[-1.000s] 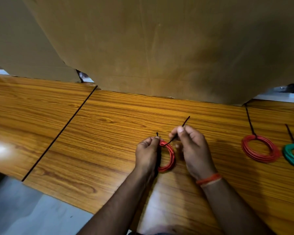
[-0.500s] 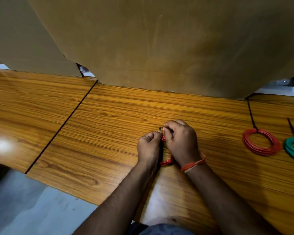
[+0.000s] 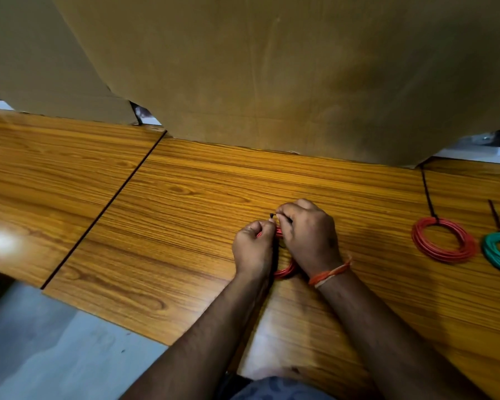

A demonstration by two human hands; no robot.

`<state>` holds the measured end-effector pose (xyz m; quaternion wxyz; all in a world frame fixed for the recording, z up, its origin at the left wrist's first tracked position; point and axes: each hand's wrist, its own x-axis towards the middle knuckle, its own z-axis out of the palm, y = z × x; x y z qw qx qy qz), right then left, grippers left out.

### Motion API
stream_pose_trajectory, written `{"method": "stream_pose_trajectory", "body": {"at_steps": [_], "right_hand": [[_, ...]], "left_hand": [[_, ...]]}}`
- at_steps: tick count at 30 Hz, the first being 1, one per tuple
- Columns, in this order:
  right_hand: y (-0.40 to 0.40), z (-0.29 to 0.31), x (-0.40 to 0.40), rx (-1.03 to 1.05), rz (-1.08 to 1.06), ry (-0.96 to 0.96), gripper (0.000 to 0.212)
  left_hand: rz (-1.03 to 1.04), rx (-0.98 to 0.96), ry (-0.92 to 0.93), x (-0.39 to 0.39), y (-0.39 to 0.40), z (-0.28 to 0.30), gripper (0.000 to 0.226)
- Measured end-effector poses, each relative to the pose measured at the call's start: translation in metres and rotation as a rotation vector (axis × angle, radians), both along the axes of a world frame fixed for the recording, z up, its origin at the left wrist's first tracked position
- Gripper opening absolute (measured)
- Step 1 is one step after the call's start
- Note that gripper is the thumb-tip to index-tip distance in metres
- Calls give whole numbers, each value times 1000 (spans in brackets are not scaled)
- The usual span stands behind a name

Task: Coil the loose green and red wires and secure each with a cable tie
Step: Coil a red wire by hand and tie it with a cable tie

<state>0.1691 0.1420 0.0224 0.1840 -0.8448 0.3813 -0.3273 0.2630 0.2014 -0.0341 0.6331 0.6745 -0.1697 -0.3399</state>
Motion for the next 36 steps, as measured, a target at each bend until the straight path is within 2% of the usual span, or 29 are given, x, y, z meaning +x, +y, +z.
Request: {"method": "stream_pose_trajectory", "body": {"at_steps": [5, 9, 15, 20, 24, 32, 36], "right_hand": [[-1, 1, 1, -22, 7, 53, 15], [0, 7, 2, -57, 15, 167, 14], [-6, 15, 2, 7, 26, 266, 21], [-6, 12, -2, -15, 3, 133, 11], [-5, 9, -3, 75, 33, -66, 9], [-7, 7, -10, 165, 106, -142, 13], [-11, 16, -20, 302, 67, -196, 13]], "left_hand": [[5, 0, -32, 1, 0, -4, 39], [-3, -5, -110, -2, 0, -6, 38], [-22, 0, -233, -4, 2, -5, 37], [-42, -4, -269, -7, 4, 3, 35], [-79, -18, -273, -9, 6, 7, 37], [-131, -72, -161, -15, 7, 13, 25], [-163, -100, -236, -19, 9, 29, 20]]}}
